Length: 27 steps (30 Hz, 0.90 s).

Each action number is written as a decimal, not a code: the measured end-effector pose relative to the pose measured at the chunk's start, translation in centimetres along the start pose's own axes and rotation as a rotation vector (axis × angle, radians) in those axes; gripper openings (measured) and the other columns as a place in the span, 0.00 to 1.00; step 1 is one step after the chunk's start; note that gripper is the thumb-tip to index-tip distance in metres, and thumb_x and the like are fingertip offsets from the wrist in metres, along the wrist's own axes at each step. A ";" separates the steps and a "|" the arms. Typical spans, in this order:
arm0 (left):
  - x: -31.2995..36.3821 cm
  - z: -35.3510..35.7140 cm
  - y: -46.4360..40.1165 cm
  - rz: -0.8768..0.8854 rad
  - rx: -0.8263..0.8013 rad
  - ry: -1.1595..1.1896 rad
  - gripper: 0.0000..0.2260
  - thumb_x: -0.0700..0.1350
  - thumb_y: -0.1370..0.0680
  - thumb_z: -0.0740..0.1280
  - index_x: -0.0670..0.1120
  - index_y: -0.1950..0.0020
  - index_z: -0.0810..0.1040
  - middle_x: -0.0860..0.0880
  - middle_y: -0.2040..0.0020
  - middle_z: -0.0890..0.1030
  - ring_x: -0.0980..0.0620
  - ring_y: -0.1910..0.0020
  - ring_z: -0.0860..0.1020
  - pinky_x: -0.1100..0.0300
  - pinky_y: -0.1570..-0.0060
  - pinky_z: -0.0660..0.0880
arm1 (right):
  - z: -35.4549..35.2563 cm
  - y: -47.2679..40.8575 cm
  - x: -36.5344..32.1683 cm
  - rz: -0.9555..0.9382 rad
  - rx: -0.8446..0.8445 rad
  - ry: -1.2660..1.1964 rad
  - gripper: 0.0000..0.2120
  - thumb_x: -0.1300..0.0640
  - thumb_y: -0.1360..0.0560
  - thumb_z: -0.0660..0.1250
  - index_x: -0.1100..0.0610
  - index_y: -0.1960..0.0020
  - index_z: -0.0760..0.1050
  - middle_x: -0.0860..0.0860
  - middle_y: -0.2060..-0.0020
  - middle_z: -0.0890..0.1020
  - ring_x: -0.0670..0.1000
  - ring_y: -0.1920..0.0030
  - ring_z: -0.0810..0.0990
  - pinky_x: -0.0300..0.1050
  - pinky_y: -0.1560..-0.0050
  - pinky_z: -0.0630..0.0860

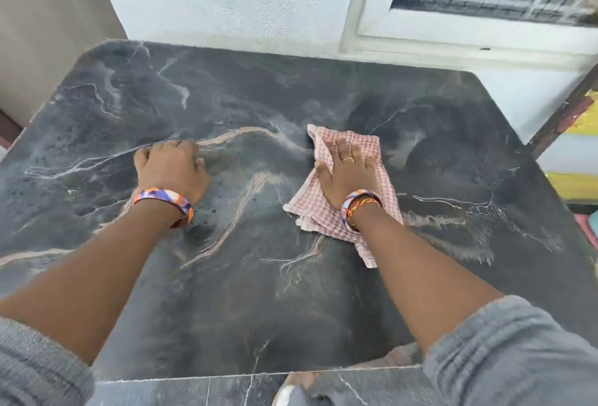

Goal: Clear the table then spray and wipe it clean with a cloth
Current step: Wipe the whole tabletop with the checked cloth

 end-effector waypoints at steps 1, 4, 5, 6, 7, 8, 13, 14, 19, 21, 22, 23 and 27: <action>-0.1 0.0 -0.2 -0.017 0.005 0.002 0.13 0.41 0.24 0.60 0.41 0.41 0.76 0.37 0.43 0.79 0.38 0.39 0.73 0.49 0.35 0.58 | 0.2 -0.3 -2.6 -0.107 -0.001 0.003 0.26 0.47 0.18 0.47 0.50 0.22 0.48 0.50 0.22 0.51 0.55 0.22 0.48 0.55 0.25 0.45; 0.3 0.5 -0.7 -0.036 0.015 0.019 0.15 0.40 0.24 0.59 0.42 0.39 0.76 0.37 0.42 0.79 0.38 0.38 0.73 0.50 0.34 0.58 | 1.4 0.9 -9.6 -0.467 -0.013 0.002 0.24 0.49 0.18 0.50 0.50 0.23 0.55 0.50 0.23 0.57 0.53 0.23 0.53 0.52 0.25 0.48; 0.7 0.5 -0.9 -0.038 0.015 0.027 0.15 0.39 0.24 0.59 0.42 0.39 0.76 0.37 0.41 0.79 0.38 0.38 0.73 0.50 0.34 0.58 | 1.9 1.7 -10.9 -0.572 -0.027 0.009 0.24 0.49 0.19 0.51 0.50 0.24 0.56 0.49 0.24 0.58 0.53 0.24 0.55 0.52 0.25 0.48; 1.1 0.6 -1.1 -0.039 0.016 0.034 0.15 0.38 0.25 0.59 0.42 0.39 0.76 0.37 0.41 0.78 0.38 0.38 0.73 0.49 0.35 0.58 | 2.2 2.5 -11.6 -0.658 -0.048 0.016 0.24 0.49 0.19 0.52 0.51 0.24 0.57 0.50 0.24 0.59 0.53 0.24 0.55 0.51 0.25 0.48; 1.7 0.6 -1.4 -0.037 0.017 0.041 0.16 0.38 0.26 0.59 0.42 0.39 0.76 0.37 0.41 0.78 0.38 0.38 0.73 0.49 0.35 0.59 | 2.4 3.1 -11.5 -0.728 -0.074 0.020 0.24 0.50 0.19 0.53 0.51 0.24 0.57 0.50 0.24 0.59 0.53 0.24 0.55 0.50 0.25 0.48; 2.4 0.5 -1.8 -0.031 0.019 0.048 0.16 0.37 0.26 0.60 0.41 0.39 0.75 0.37 0.41 0.78 0.38 0.38 0.73 0.48 0.35 0.59 | 2.4 3.6 -10.8 -0.782 -0.100 0.022 0.24 0.50 0.19 0.53 0.51 0.24 0.57 0.50 0.24 0.60 0.53 0.24 0.55 0.49 0.25 0.47; 5.5 0.4 -4.0 0.011 -0.009 0.053 0.17 0.40 0.25 0.60 0.42 0.35 0.73 0.39 0.36 0.76 0.39 0.35 0.71 0.48 0.33 0.59 | 0.9 3.2 -3.1 -0.717 -0.143 0.064 0.24 0.45 0.19 0.50 0.45 0.24 0.54 0.45 0.23 0.56 0.49 0.23 0.51 0.51 0.25 0.43; 6.0 0.5 -4.5 0.025 -0.016 0.053 0.18 0.40 0.25 0.60 0.43 0.35 0.73 0.40 0.36 0.76 0.39 0.35 0.71 0.48 0.33 0.59 | 0.5 2.2 -0.9 -0.633 -0.129 0.076 0.25 0.41 0.20 0.47 0.44 0.24 0.53 0.44 0.23 0.55 0.49 0.23 0.50 0.51 0.25 0.42; 8.0 1.4 -7.3 0.082 -0.048 0.006 0.16 0.42 0.23 0.61 0.42 0.36 0.73 0.39 0.39 0.77 0.38 0.38 0.72 0.47 0.34 0.61 | -2.2 -3.6 11.7 -0.053 -0.052 0.044 0.31 0.35 0.23 0.44 0.44 0.23 0.46 0.43 0.22 0.48 0.50 0.22 0.45 0.56 0.25 0.41; 8.5 1.9 -8.6 0.088 -0.056 0.002 0.16 0.43 0.23 0.61 0.42 0.37 0.73 0.40 0.39 0.77 0.39 0.38 0.73 0.48 0.34 0.61 | -3.0 -5.6 14.7 0.153 -0.033 0.033 0.30 0.37 0.21 0.47 0.45 0.23 0.45 0.45 0.22 0.46 0.52 0.22 0.44 0.59 0.25 0.41; 8.6 2.2 -9.4 0.090 -0.057 0.009 0.15 0.43 0.23 0.61 0.42 0.37 0.74 0.40 0.38 0.77 0.39 0.38 0.72 0.48 0.34 0.60 | -3.4 -6.9 15.4 0.227 -0.020 0.033 0.30 0.38 0.21 0.47 0.46 0.23 0.44 0.46 0.22 0.46 0.53 0.22 0.44 0.60 0.24 0.41; 8.8 2.5 -10.5 0.092 -0.058 0.021 0.15 0.43 0.24 0.61 0.42 0.38 0.74 0.40 0.38 0.77 0.39 0.37 0.72 0.48 0.34 0.60 | -3.7 -8.3 15.7 0.284 -0.008 0.025 0.30 0.38 0.21 0.46 0.47 0.22 0.44 0.47 0.22 0.46 0.55 0.22 0.44 0.60 0.24 0.42; 8.5 3.2 -13.0 0.092 -0.052 0.055 0.15 0.43 0.23 0.61 0.43 0.38 0.74 0.41 0.36 0.75 0.39 0.36 0.71 0.47 0.33 0.60 | -4.3 -13.3 13.2 0.320 0.028 -0.016 0.28 0.44 0.19 0.45 0.52 0.22 0.46 0.51 0.22 0.47 0.57 0.22 0.46 0.57 0.24 0.43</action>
Point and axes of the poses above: each hand's wrist, its own y-axis away from the middle knuckle, its own z-axis out of the palm, x = y × z, the point moved 5 cm from there along -y, towards the middle knuckle
